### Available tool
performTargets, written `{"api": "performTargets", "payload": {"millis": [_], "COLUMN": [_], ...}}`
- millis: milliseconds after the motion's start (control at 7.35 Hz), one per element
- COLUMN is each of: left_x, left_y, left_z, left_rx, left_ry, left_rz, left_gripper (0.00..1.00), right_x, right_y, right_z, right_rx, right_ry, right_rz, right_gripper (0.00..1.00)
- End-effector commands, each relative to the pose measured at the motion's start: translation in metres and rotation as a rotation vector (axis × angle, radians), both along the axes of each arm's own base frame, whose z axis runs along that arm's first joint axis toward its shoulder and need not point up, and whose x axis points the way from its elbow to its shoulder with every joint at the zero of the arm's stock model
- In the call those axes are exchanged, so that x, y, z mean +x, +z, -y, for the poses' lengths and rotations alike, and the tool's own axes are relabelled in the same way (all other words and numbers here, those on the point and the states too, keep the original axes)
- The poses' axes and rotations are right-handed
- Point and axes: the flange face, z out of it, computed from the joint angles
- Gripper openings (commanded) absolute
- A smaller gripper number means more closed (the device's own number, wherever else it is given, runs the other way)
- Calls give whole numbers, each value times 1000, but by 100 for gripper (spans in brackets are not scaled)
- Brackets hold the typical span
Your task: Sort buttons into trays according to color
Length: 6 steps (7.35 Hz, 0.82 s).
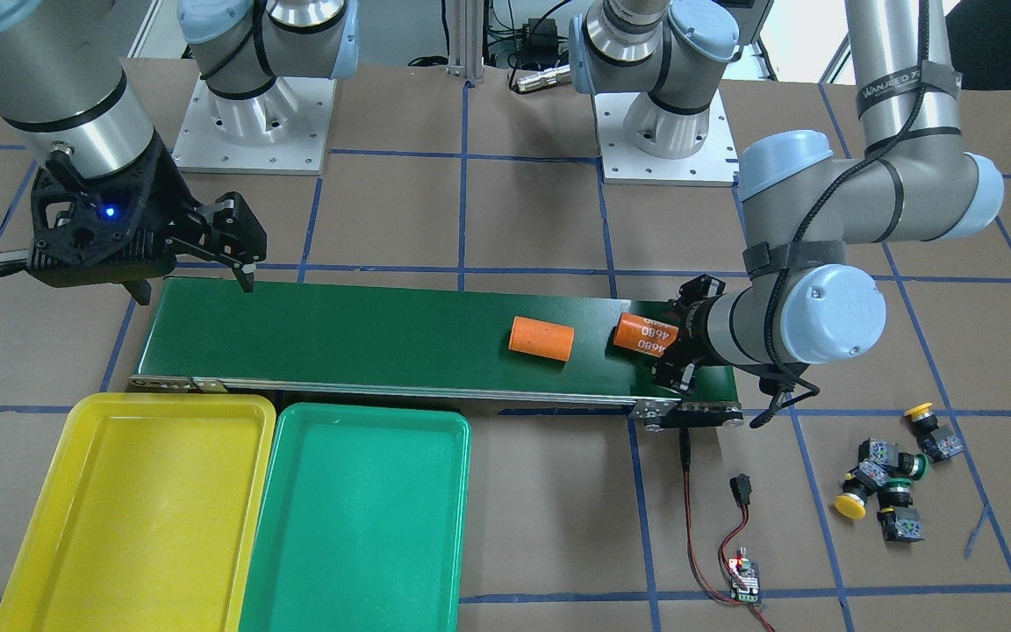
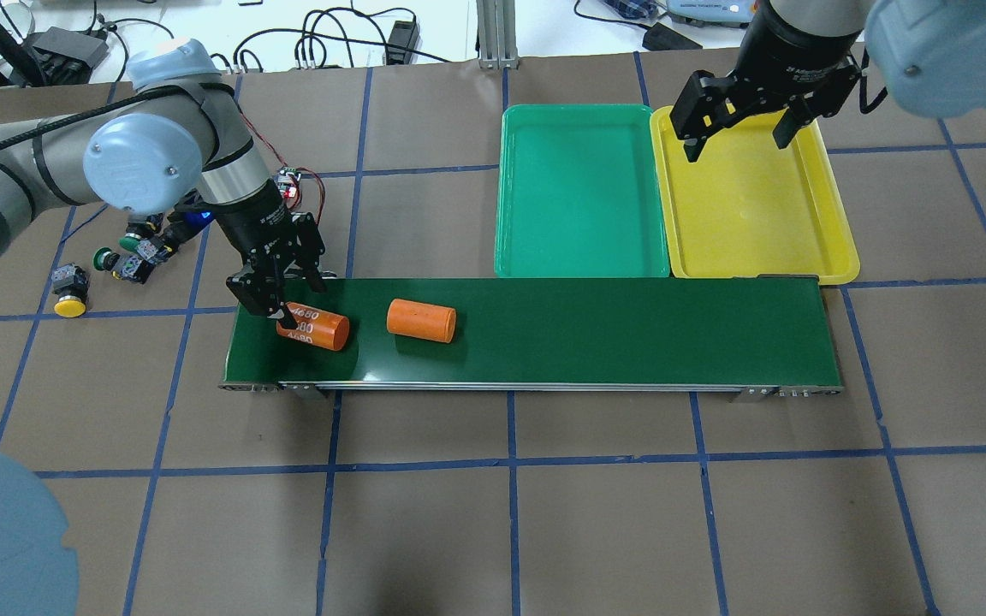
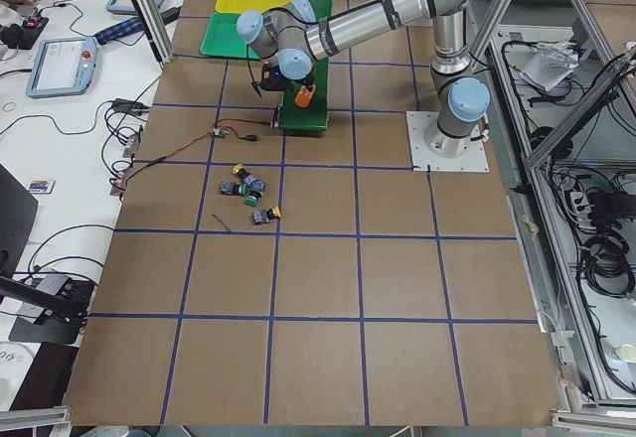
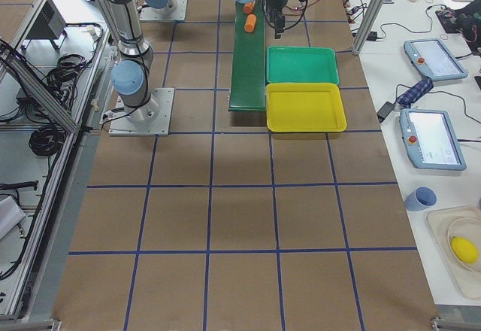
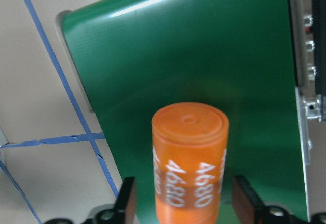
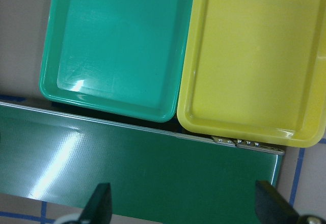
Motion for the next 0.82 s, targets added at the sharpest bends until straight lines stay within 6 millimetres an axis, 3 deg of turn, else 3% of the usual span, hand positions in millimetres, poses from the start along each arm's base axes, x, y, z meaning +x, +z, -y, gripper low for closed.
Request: {"api": "performTargets", "payload": {"millis": [0, 136, 272, 408, 544, 680], "left_x": [57, 116, 153, 170, 210, 228], "left_y": [57, 66, 60, 45, 23, 2], "left_z": [33, 63, 97, 122, 125, 124], "left_rx": [-126, -164, -210, -256, -250, -232], "left_ry": [-353, -408, -574, -763, -928, -1109], "left_rz": [49, 35, -4, -26, -65, -155], "left_gripper": [85, 96, 100, 100, 100, 100], "right_x": [0, 0, 0, -1, -2, -2], "right_y": [-1, 0, -1, -1, -1, 0], "right_z": [0, 0, 1, 1, 1, 0], "right_rx": [1, 0, 1, 1, 3, 1], "right_ry": [1, -1, -1, -2, -4, -4], "right_rz": [-1, 1, 1, -1, -1, -1], "right_gripper": [100, 100, 100, 100, 100, 100]}}
